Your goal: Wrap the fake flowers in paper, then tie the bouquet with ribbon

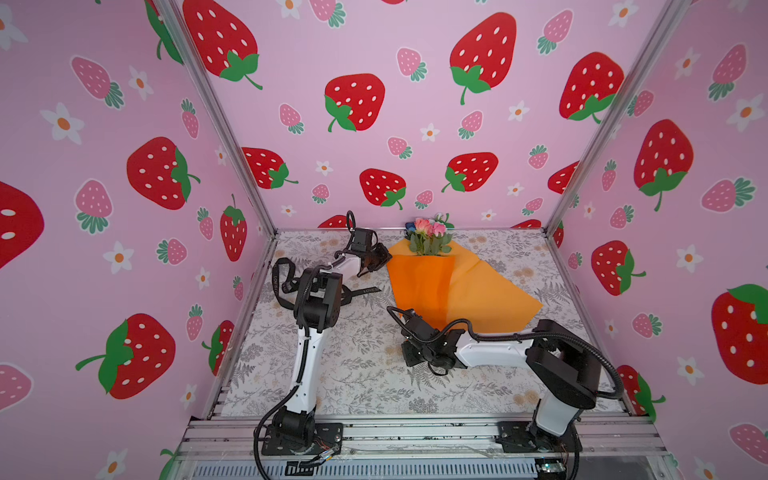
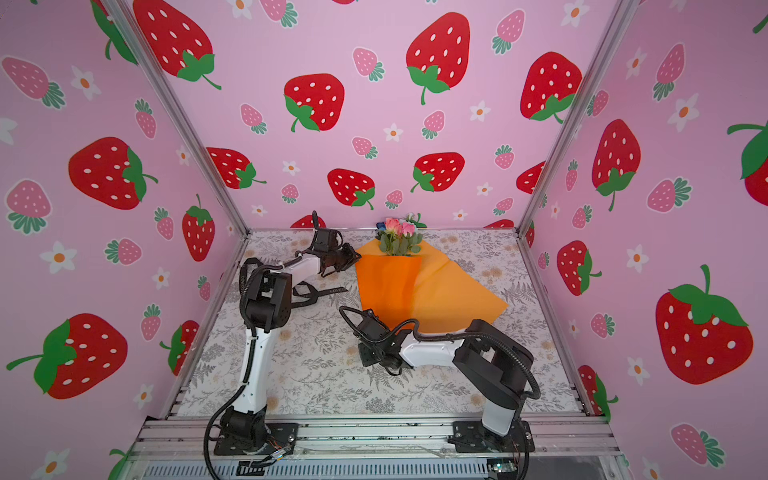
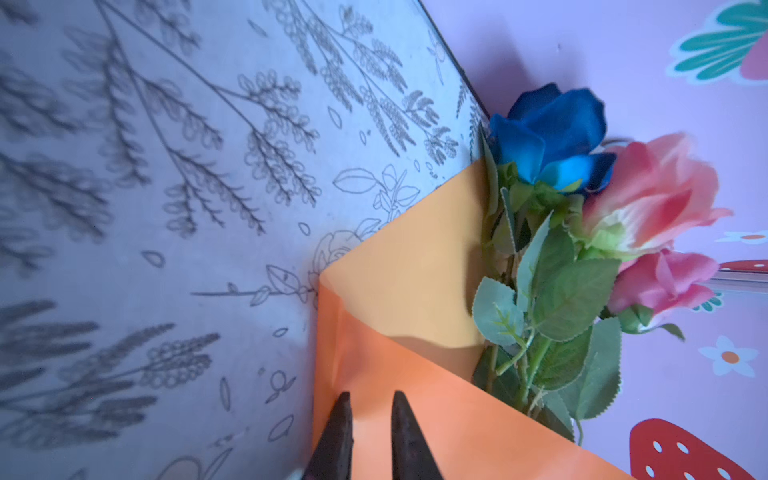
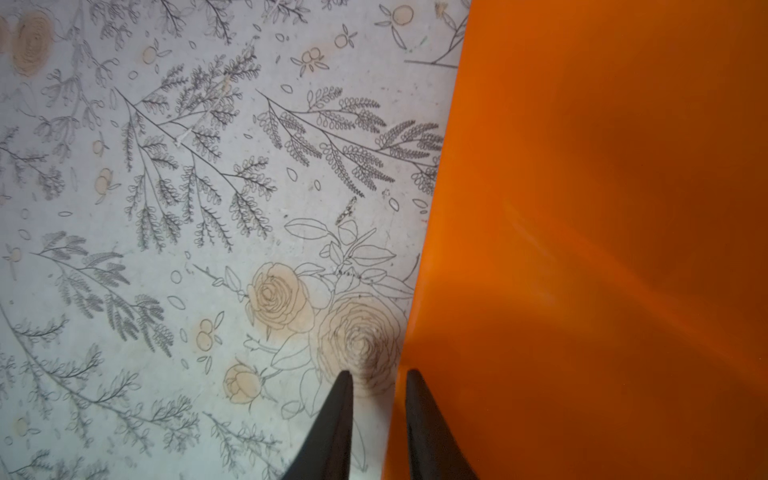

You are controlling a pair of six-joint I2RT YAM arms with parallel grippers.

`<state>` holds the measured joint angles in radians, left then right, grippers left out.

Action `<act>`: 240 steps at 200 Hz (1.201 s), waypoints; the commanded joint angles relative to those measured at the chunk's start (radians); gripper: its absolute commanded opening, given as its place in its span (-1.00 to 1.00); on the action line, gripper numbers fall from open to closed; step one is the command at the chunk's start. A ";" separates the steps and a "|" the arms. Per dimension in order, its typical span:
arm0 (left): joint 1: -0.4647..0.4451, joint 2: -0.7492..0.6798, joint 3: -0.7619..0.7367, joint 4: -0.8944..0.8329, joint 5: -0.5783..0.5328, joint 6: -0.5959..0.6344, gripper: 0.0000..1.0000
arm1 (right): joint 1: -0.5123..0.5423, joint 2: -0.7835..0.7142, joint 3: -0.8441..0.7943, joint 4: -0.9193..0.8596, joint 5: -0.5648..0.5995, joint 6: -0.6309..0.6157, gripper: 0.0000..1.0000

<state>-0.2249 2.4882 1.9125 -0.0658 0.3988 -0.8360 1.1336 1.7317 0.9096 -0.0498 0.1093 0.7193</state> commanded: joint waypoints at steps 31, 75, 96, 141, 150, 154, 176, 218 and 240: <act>0.018 -0.044 0.061 -0.101 -0.066 0.102 -0.50 | -0.032 -0.136 -0.022 -0.043 -0.019 0.031 -0.28; -0.010 -0.210 -0.137 0.022 -0.047 0.146 -0.32 | -0.092 -0.283 -0.084 -0.100 0.044 0.080 0.01; -0.053 -0.314 -0.264 0.070 -0.038 0.186 -0.20 | -0.138 -0.380 -0.147 -0.145 0.078 0.120 0.18; -0.189 -0.490 -0.536 0.162 -0.052 0.230 -0.08 | -0.278 -0.618 -0.328 -0.192 0.074 0.213 0.60; -0.220 -0.512 -0.579 0.174 -0.051 0.229 -0.08 | -0.298 -0.666 -0.358 -0.207 0.073 0.227 0.67; -0.235 -0.520 -0.594 0.176 -0.049 0.231 -0.07 | -0.308 -0.685 -0.367 -0.215 0.073 0.234 0.70; -0.311 -0.549 -0.672 0.198 -0.051 0.218 -0.08 | -0.344 -0.778 -0.414 -0.276 0.085 0.271 0.80; -0.421 -0.541 -0.755 0.282 0.008 0.138 -0.18 | -0.388 -0.926 -0.476 -0.439 0.112 0.360 0.91; -0.466 -0.512 -0.754 0.288 0.012 0.122 -0.19 | -0.402 -0.993 -0.517 -0.451 0.078 0.403 0.97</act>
<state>-0.6540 1.9556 1.1545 0.1574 0.3840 -0.6792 0.7467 0.7971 0.4335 -0.4198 0.1932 1.0317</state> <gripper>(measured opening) 0.408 0.974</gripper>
